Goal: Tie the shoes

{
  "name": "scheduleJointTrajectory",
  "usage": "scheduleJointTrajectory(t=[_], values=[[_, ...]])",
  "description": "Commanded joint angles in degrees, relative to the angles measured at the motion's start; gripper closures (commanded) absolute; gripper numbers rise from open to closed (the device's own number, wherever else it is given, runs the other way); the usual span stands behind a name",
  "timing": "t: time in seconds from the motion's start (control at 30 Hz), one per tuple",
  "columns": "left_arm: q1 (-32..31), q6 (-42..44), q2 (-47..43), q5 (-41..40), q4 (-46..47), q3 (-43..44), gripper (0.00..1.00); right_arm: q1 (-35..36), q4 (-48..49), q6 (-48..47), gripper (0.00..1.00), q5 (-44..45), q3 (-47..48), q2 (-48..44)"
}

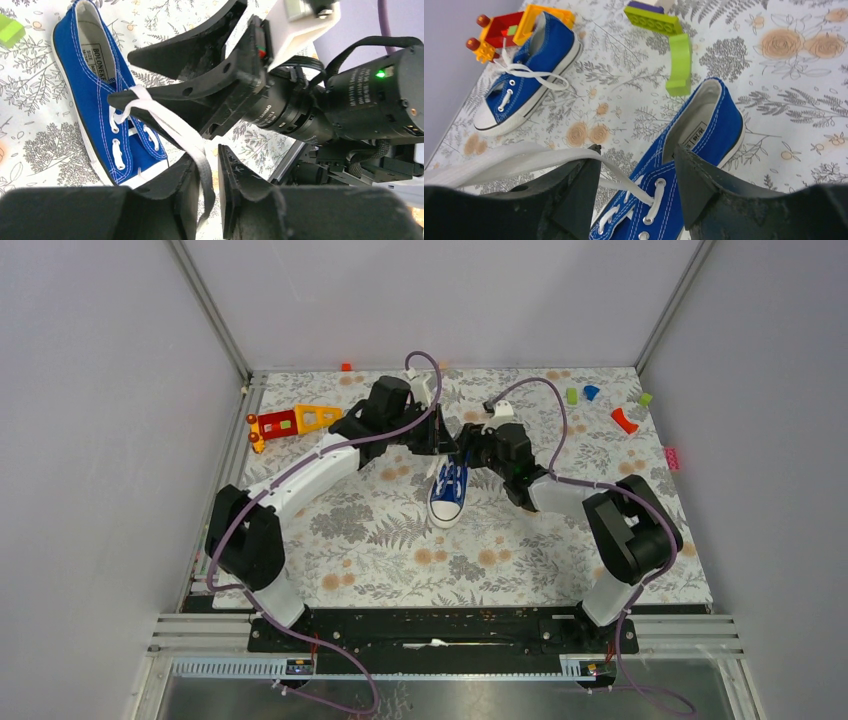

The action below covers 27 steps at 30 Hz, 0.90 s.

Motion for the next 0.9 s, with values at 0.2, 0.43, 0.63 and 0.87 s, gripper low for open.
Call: scheduleJointTrajectory(t=[0.2, 0.43, 0.63, 0.87], values=[[0.3, -2.2, -6.8, 0.2, 2.1, -5.0, 0.75, 0.6, 15.7, 1.5, 0.52, 3.3, -4.5, -3.7], [0.4, -1.9, -12.0, -2.1, 2.7, -12.0, 0.76, 0.6, 11.6, 7.6, 0.69, 12.3, -8.4, -10.1], [0.9, -1.2, -14.6, -2.7, 3.4, -17.5, 0.86, 0.2, 8.6, 14.4, 0.64, 14.0, -12.1, -14.1], [1.8, 1.4, -17.1, -8.2, 4.8, -23.7, 0.74, -0.6, 3.1, 14.8, 0.6, 5.5, -14.6, -19.5]])
